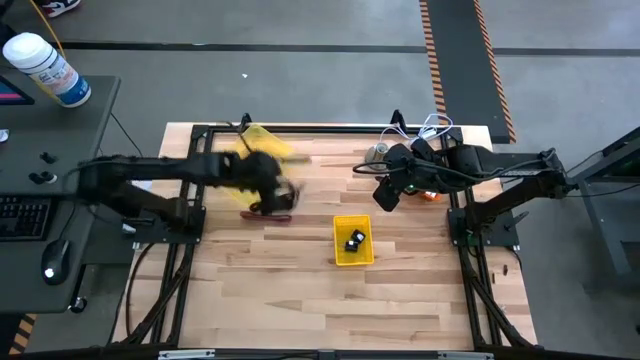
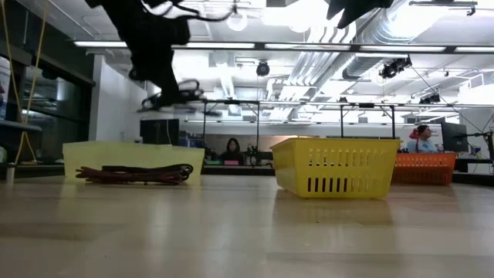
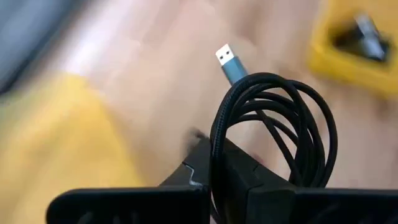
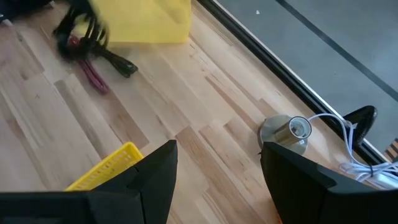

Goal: Pick and place items into bin
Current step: Put the bottom black charger cable into the light yellow bin, then put the black charger cable into the light yellow bin

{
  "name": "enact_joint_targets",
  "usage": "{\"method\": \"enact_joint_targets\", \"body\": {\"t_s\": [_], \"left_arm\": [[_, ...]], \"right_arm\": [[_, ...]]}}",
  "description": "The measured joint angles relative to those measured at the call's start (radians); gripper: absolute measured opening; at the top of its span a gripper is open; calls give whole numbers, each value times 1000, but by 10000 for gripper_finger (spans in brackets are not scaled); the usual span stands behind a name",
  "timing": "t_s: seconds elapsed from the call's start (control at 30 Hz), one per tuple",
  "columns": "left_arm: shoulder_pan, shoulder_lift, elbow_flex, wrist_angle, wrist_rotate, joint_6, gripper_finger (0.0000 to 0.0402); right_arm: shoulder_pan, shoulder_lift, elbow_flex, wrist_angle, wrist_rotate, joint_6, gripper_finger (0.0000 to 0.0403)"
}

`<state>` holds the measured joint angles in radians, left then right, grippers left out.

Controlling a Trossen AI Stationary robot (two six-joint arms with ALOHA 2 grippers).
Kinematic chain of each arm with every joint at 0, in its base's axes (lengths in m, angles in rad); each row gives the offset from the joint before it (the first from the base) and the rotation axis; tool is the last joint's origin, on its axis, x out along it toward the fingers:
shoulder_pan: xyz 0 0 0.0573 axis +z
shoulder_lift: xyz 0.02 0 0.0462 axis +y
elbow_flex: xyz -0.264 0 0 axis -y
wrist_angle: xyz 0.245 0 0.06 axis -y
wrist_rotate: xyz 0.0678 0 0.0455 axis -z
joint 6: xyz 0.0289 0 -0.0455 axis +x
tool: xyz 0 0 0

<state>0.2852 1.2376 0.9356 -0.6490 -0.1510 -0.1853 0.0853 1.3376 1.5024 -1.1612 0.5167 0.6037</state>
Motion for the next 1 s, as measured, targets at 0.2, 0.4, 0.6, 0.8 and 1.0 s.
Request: {"method": "enact_joint_targets", "body": {"t_s": [0.2, 0.4, 0.6, 0.8, 1.0], "left_arm": [[195, -141, 0, -36, -124, 6, 1], [312, -168, 0, -58, -271, -51, 2], [344, -149, 0, -65, -319, -75, 7], [343, -147, 0, -59, -339, -31, 58], [343, -147, 0, -56, -353, -28, 130]], "right_arm": [[0, 0, 0, 0, 1, 11, 220], [0, 0, 0, 0, 4, 25, 220], [0, 0, 0, 0, 5, 25, 220], [0, 0, 0, 0, 16, 25, 220], [0, 0, 0, 0, 26, 25, 220]]}}
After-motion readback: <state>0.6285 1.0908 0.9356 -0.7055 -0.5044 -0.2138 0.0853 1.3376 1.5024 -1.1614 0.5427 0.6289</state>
